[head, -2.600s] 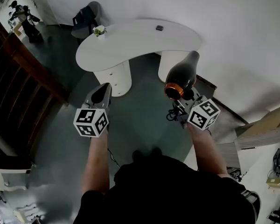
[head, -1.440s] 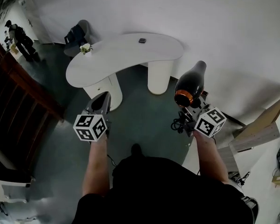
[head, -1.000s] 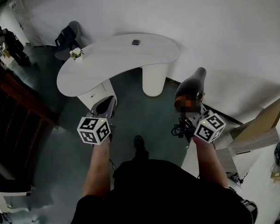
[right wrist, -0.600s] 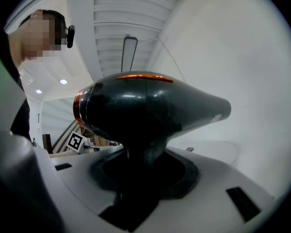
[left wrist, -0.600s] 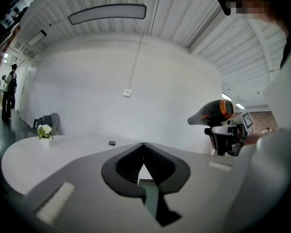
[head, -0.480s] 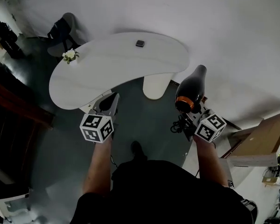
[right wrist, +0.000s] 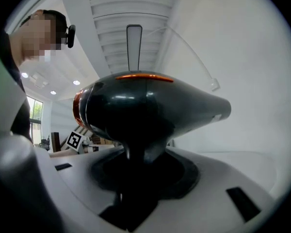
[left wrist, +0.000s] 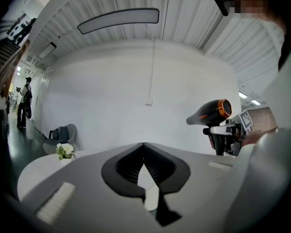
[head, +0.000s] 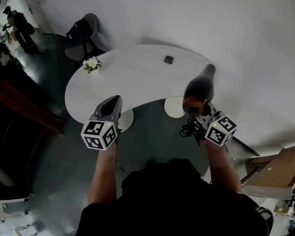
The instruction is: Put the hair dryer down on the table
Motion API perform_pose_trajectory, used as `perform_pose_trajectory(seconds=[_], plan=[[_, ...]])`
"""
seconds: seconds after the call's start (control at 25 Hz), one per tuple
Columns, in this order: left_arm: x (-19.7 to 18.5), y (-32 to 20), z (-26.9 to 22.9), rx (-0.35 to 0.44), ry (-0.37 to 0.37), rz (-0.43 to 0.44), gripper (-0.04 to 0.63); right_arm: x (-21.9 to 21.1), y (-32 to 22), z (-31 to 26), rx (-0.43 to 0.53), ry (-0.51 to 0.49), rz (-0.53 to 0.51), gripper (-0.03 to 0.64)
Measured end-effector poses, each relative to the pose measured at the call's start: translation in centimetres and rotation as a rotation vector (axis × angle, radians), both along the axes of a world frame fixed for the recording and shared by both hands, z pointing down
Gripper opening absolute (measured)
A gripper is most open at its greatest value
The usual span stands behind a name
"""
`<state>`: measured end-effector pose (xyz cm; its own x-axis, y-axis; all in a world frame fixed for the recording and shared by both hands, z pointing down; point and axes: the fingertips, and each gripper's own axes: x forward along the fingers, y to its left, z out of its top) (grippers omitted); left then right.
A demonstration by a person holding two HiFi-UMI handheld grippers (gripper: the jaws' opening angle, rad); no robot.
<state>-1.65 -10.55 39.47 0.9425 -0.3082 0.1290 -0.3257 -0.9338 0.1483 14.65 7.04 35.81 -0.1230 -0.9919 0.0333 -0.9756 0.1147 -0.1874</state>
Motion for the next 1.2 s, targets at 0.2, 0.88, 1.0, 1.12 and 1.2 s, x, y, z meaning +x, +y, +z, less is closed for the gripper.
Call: perform_pose_trajectory(seconds=[0.2,0.88,1.0,1.12,1.2], plan=[[-1.7,-3.2,0.4,-0.002,0.003,-0.088,0.009,0.5,-4.9,0.1,-0.003,0.012,-0.070,0.163],[6.4,-17.3,3.0,-0.040,-0.051,-0.391,0.009,9.9,-26.1,4.5,-0.048,-0.063,-0.448,0.163],[9.2,-18.9,2.6,-0.037,-0.071,-0.421,0.009,11.2,-28.7,5.5,-0.071,-0.089,-0.519,0.163],[11.6,-20.0,2.4,-0.025,-0.102,-0.430,0.009,12.2,-30.9,6.7,-0.098,-0.097,-0.569,0.163],[12.4,-20.7,2.6,-0.025,-0.119,-0.440,0.009,12.6,-32.6,7.6,-0.124,-0.115,-0.587,0.163]])
